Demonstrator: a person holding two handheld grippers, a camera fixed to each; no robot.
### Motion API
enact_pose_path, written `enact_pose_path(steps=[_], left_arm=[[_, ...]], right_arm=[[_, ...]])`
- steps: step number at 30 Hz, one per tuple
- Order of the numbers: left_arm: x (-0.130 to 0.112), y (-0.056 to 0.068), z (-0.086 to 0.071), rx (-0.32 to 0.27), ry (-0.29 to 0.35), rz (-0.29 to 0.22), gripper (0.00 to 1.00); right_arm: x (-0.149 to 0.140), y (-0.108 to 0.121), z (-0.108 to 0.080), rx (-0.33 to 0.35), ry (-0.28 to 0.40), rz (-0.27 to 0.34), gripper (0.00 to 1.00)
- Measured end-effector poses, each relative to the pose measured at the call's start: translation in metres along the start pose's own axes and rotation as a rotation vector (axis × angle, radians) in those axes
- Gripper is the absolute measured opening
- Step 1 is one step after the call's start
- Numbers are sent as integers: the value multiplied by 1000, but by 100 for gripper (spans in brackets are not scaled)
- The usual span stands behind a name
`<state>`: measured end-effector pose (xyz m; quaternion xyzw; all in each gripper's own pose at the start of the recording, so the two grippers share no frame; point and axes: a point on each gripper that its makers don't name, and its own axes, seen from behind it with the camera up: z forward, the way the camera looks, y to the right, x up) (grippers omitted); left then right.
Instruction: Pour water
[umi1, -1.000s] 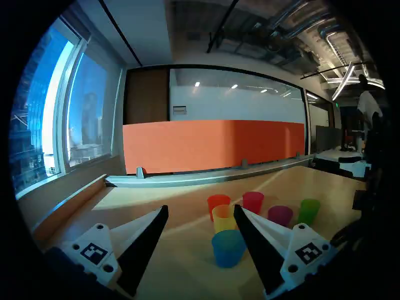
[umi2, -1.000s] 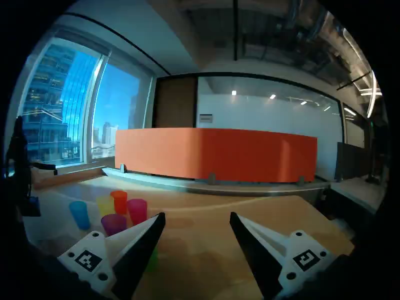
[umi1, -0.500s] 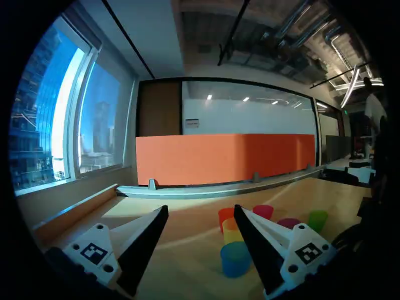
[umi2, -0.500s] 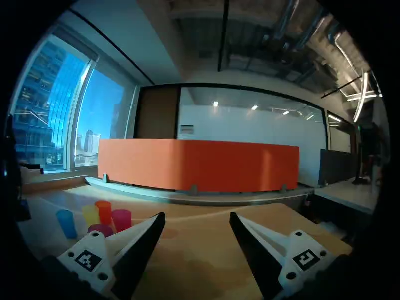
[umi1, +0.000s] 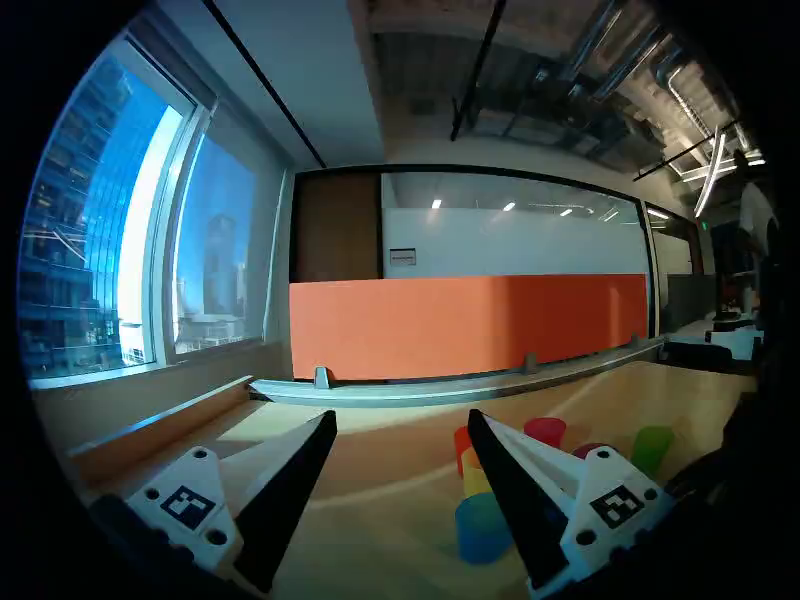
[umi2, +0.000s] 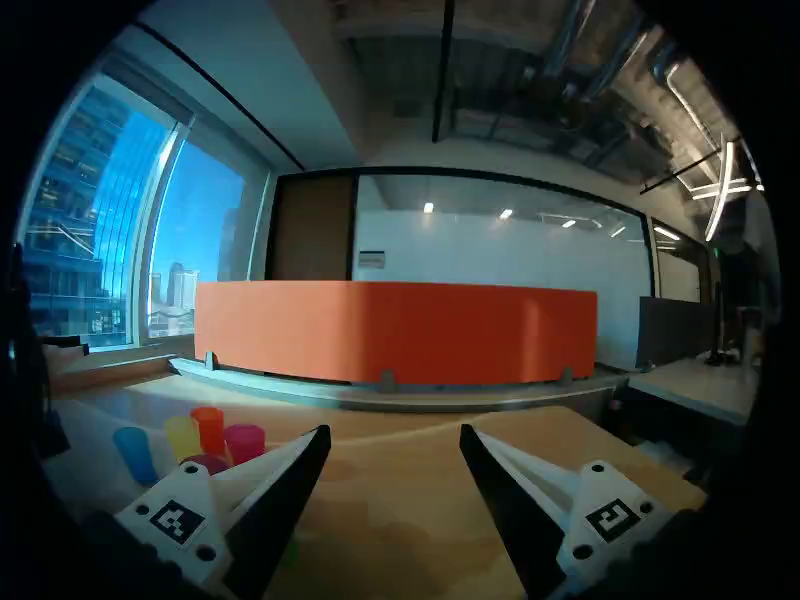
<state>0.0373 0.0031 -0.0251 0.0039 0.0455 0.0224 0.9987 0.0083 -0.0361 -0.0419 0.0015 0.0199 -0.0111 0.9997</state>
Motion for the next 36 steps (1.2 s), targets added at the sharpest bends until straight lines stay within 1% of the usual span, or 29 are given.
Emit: enact_pose_path(steps=[5,8,12,17,23,32,36], left_arm=[[-1,-5,1,24,17,4,97],[-4,-7,1,32,26,-4,97],[-11,-10,2,43,25,-14,97],[-18,-13,3,57,20,-11,97],[-26,-8,4,51,17,-10,97],[-46,-6,12,44,0,-4,97],[-55,-2,16,36,-11,-18,97]], right_arm=[[-5,-3,2,-2,-19,4,100],[-7,-4,3,-4,-26,0,100],[-8,-4,6,-8,-37,1,100],[-8,-9,9,-5,-45,-5,100],[-8,-15,9,1,-53,-19,100],[-11,-20,10,3,-66,-25,100],[-13,-21,10,5,-74,-27,100]])
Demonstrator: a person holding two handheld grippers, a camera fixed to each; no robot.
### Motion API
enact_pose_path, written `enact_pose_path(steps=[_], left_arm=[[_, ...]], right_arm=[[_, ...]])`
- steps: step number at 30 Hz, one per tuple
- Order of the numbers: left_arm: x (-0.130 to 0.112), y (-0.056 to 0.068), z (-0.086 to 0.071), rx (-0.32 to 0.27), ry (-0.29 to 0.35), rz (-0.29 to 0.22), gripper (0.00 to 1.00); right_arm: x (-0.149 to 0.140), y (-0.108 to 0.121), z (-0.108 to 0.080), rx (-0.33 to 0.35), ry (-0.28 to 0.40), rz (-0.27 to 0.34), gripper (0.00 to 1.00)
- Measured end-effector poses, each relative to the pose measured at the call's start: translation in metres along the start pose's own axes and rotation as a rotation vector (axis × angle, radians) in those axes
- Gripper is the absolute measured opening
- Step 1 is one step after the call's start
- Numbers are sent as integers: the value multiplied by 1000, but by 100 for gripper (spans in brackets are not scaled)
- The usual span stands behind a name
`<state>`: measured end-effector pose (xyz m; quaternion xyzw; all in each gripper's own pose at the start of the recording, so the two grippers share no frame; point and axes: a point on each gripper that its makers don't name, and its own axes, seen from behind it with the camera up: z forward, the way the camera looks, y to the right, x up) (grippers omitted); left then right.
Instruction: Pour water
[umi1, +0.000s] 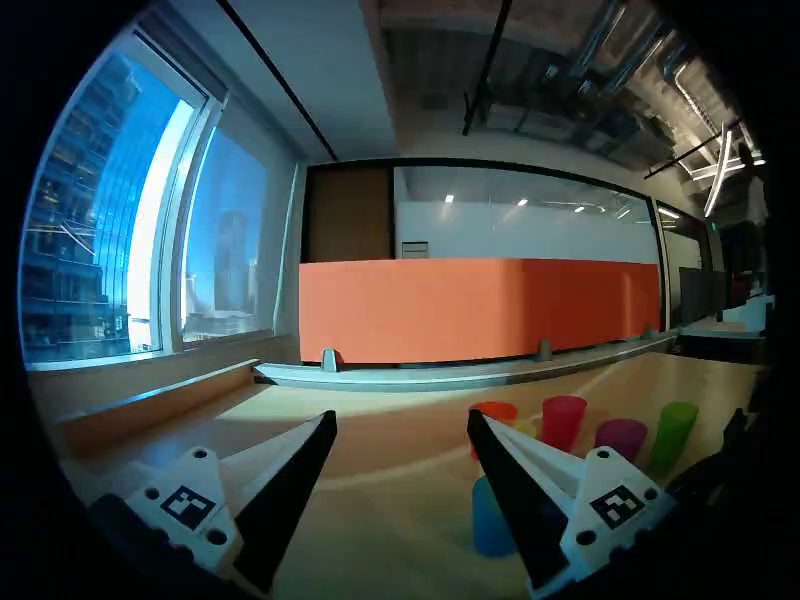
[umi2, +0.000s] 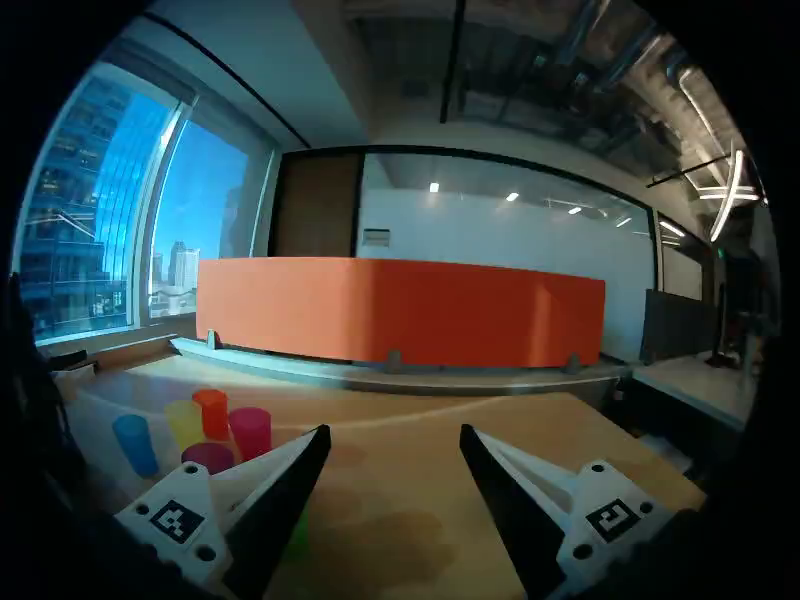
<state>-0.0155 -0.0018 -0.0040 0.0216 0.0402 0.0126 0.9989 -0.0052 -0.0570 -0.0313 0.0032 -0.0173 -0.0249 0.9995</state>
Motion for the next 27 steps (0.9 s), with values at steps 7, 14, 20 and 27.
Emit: enact_pose_path(steps=[7,14,20,27], left_arm=[[-7,4,4,-14,-3,-10,97],[-13,7,9,-18,-6,-7,97],[-17,10,11,-28,-14,-7,97],[-23,10,12,-28,-22,-16,97]], right_arm=[[-4,-2,4,4,-10,-4,100],[-5,-4,4,9,-17,-14,100],[-4,-4,3,7,-18,-15,100],[-2,-2,2,3,-16,-12,100]])
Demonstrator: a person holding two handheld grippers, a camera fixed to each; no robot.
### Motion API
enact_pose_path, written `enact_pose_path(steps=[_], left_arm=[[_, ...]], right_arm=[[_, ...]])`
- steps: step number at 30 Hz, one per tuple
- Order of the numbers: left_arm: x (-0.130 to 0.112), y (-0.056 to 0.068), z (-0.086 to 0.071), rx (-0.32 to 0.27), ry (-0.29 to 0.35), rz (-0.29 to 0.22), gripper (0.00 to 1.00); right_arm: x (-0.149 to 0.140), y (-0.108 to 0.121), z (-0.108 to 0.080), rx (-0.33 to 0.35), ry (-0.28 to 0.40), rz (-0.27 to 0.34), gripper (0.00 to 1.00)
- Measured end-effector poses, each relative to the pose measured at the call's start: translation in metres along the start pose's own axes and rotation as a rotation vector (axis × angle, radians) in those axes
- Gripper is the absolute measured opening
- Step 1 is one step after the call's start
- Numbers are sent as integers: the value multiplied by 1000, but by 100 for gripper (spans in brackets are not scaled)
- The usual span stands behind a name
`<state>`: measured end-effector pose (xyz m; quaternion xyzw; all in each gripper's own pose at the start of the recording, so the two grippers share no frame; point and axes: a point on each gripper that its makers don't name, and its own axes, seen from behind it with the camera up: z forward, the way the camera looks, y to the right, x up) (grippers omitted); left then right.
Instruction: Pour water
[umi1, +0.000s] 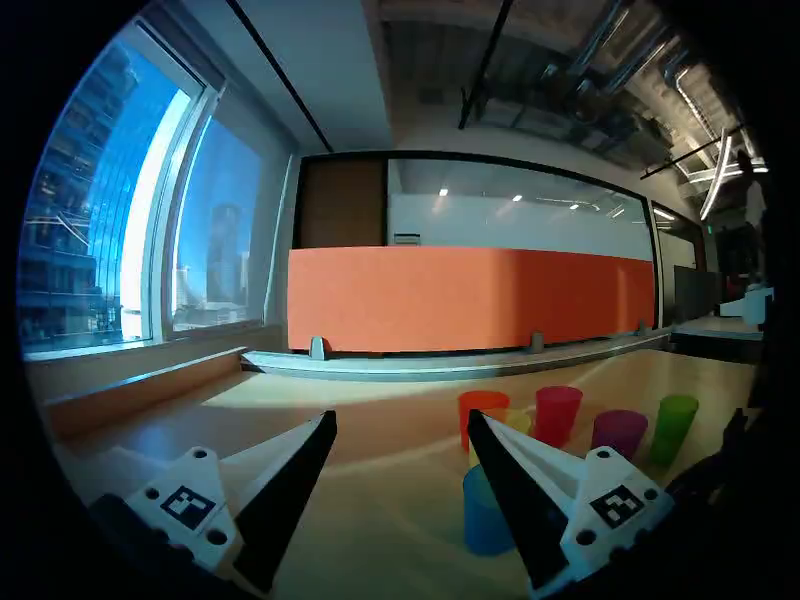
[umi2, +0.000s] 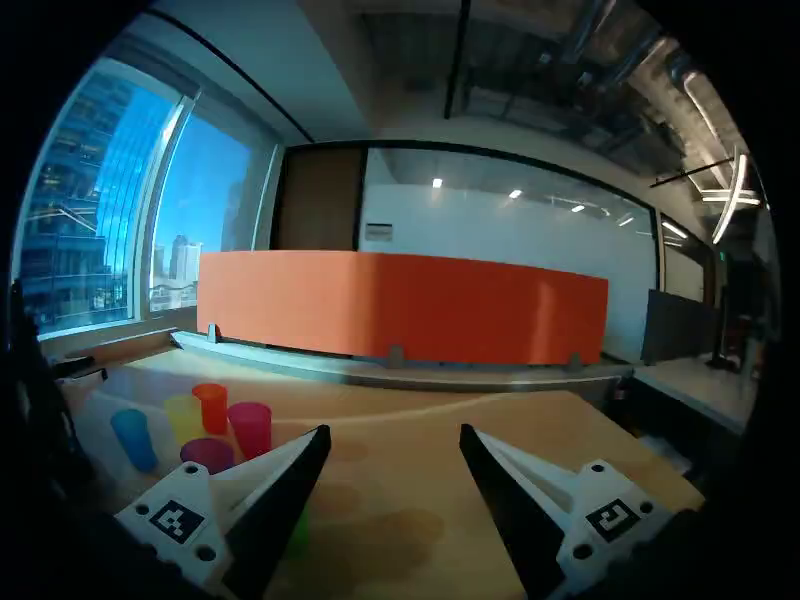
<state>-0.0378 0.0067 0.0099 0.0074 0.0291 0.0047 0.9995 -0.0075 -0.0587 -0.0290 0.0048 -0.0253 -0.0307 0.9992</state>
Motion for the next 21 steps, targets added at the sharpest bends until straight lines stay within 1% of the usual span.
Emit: enact_pose_path(steps=[5,15,21], left_arm=[[-4,-1,0,2,-8,-1,97],[-10,3,3,-3,-31,5,97],[-11,3,5,-5,-34,5,97]], right_arm=[[0,1,-1,-3,0,-1,100],[-1,1,-1,-4,0,6,100],[2,0,0,-1,6,9,100]])
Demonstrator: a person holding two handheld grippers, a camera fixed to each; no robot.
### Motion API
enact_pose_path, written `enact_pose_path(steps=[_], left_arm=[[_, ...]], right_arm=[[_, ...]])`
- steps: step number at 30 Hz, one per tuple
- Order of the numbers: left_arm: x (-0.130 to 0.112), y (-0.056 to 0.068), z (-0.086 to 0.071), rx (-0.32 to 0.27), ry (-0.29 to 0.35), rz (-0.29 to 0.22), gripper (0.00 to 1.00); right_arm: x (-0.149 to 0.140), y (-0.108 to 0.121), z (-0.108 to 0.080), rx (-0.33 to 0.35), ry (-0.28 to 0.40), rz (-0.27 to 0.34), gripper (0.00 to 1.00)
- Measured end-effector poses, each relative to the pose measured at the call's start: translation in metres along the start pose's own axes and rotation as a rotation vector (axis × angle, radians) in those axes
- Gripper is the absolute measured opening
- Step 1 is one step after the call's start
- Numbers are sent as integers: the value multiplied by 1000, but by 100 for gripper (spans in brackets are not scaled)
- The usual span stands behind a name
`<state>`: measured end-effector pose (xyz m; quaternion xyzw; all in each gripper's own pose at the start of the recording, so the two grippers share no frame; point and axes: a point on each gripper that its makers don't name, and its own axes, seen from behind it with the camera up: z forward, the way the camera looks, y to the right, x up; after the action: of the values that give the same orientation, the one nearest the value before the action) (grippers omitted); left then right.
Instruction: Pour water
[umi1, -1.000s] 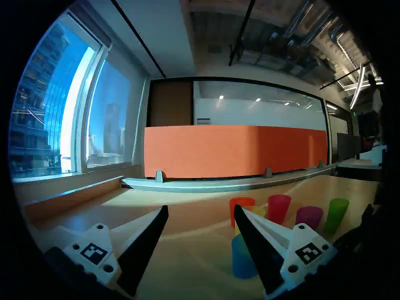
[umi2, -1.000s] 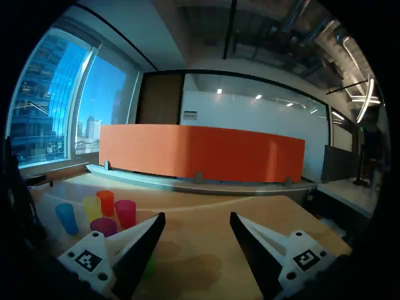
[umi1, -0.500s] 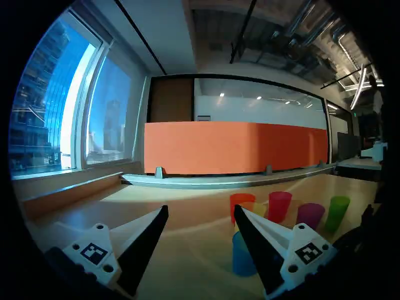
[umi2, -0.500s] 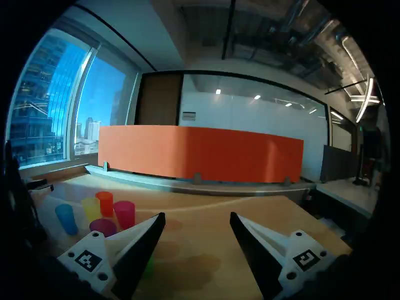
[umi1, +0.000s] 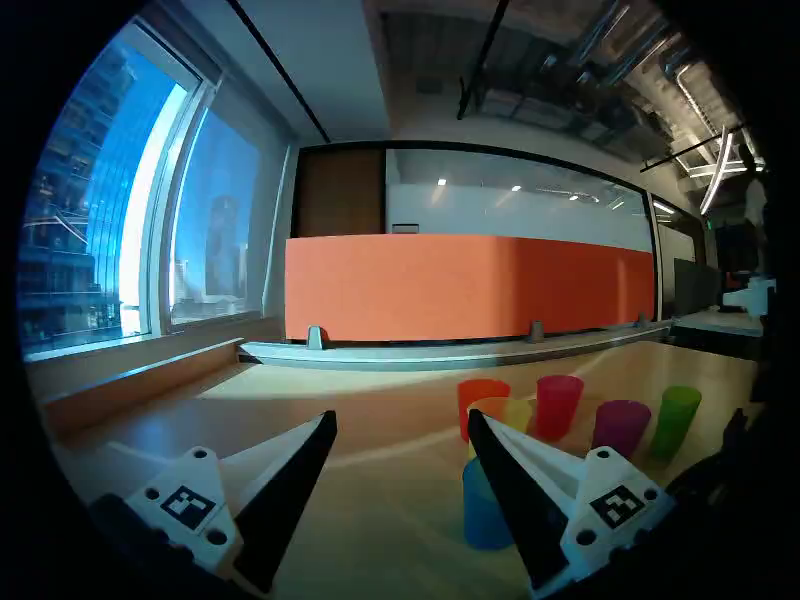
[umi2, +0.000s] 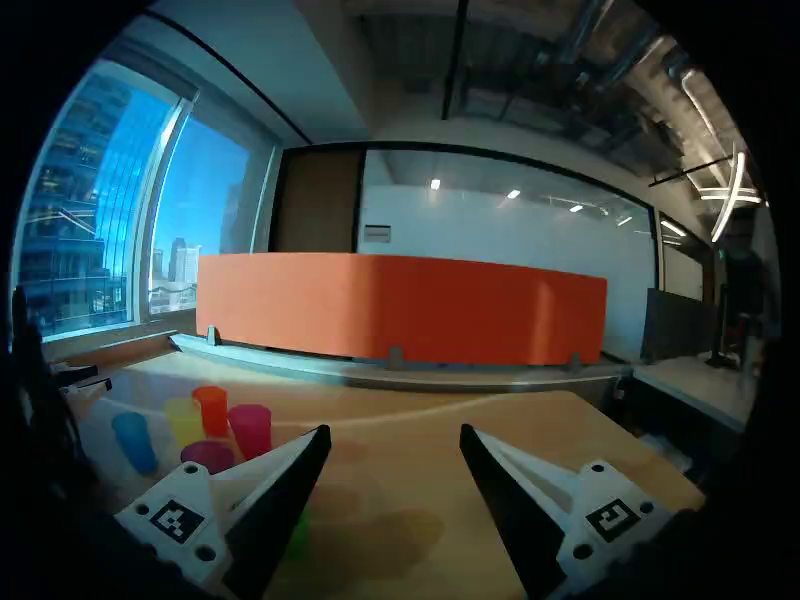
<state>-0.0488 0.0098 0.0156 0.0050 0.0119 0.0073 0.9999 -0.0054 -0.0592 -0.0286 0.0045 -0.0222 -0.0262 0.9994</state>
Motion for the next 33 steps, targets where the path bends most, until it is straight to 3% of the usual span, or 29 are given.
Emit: enact_pose_path(steps=[33], left_arm=[[-2,1,-1,-10,-3,3,97]], right_arm=[[6,11,-6,-2,32,18,100]])
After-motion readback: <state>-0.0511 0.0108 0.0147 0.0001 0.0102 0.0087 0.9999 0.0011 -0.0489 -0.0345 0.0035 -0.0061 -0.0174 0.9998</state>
